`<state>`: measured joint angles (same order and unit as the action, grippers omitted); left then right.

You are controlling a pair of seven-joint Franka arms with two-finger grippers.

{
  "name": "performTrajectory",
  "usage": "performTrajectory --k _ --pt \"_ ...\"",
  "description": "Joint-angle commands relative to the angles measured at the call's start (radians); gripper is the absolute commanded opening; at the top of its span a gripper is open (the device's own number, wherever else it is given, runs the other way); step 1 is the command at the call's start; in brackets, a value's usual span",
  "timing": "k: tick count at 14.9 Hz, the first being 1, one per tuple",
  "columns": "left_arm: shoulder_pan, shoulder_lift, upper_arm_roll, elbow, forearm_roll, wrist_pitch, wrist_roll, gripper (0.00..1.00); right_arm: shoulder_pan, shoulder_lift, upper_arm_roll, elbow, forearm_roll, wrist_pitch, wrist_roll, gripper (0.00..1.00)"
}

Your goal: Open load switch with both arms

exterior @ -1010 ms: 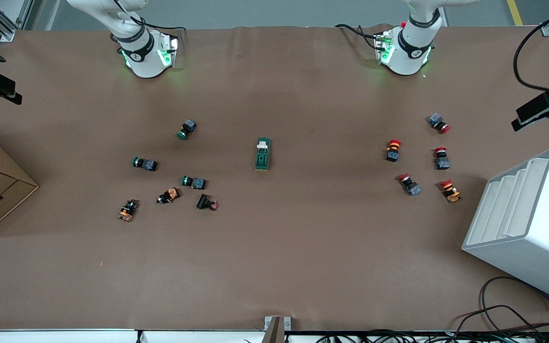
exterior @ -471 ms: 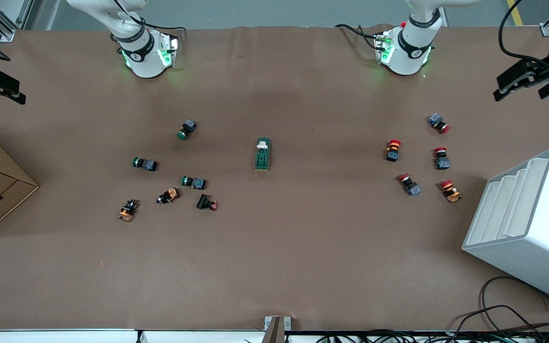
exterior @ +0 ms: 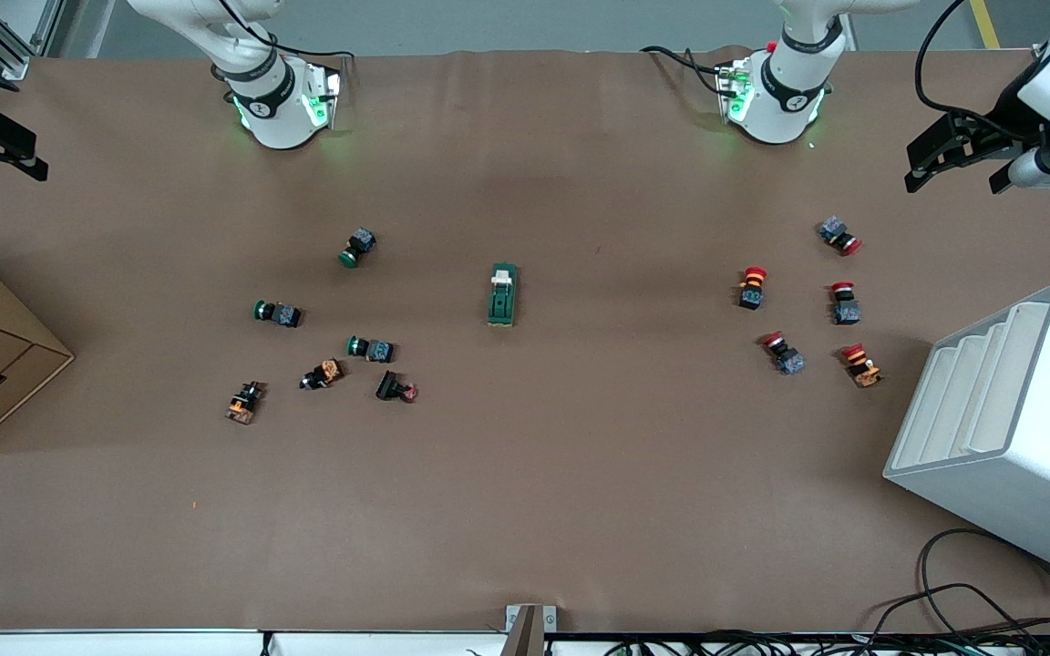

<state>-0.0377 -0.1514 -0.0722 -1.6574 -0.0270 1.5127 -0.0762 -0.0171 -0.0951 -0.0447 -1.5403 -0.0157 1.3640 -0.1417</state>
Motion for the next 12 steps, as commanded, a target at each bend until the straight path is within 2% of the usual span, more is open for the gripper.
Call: performTrajectory --k 1,12 --pt "0.006 -0.014 -0.001 -0.007 -0.001 -0.003 0.024 1.0 0.005 -0.038 0.011 -0.052 -0.015 0.024 -0.007 1.0" --pt "0.036 0.0 0.014 0.027 0.001 -0.014 0.018 1.0 0.003 -0.032 0.006 -0.041 -0.012 0.035 -0.004 1.0"
